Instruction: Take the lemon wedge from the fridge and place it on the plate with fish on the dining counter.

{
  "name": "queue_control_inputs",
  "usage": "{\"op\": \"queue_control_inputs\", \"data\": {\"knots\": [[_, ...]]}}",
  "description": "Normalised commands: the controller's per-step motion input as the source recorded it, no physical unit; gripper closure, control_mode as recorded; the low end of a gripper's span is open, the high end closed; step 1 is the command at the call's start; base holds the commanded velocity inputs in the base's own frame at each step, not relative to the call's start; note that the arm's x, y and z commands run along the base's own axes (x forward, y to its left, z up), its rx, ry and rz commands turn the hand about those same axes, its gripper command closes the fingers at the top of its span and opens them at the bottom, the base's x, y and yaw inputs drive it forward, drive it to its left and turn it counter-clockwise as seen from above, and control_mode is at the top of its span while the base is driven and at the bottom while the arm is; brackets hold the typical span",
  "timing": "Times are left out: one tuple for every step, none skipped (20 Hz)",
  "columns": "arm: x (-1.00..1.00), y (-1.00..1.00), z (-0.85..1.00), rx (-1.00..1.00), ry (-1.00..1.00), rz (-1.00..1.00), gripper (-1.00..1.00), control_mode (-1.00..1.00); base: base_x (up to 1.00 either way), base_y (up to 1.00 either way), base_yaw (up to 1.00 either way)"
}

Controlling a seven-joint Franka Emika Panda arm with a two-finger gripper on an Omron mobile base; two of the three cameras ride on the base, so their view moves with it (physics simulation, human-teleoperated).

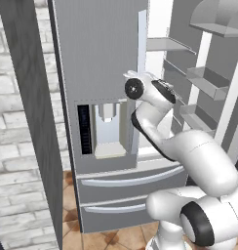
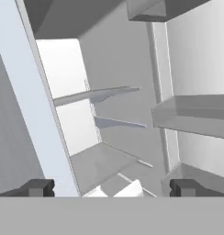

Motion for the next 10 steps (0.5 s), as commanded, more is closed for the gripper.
{"op": "queue_control_inputs", "data": {"knots": [[0.00, 0.00, 0.00, 0.00, 0.23, 0.49, -1.00, -1.00, 0.00, 0.00, 0.00], [0.00, 0.00, -0.07, 0.00, 0.23, 0.49, -1.00, -1.00, 0.00, 0.00, 0.00], [0.00, 0.00, -0.18, 0.00, 0.25, 0.49, -1.00, -1.00, 0.00, 0.00, 0.00], [0.00, 0.00, -0.20, 0.00, 0.23, 0.48, -1.00, -1.00, 0.00, 0.00, 0.00], [0.00, 0.00, -0.26, 0.01, 0.24, 0.49, -1.00, -1.00, 0.00, 0.00, 0.00], [0.00, 0.00, -0.21, 0.01, 0.22, 0.47, -1.00, -1.00, 0.00, 0.00, 0.00], [0.00, 0.00, -0.06, 0.00, 0.17, 0.40, -1.00, -1.00, 0.00, 0.00, 0.00], [0.00, 0.00, 0.00, 0.00, 0.00, 0.00, -1.00, -1.00, 0.00, 0.00, 0.00], [0.00, 0.00, 0.00, 0.00, 0.00, 0.00, -1.00, -1.00, 0.00, 0.00, 0.00], [0.03, 0.00, 0.00, 0.00, 0.00, 0.00, -1.00, -1.00, 0.00, 0.00, 0.00]]}}
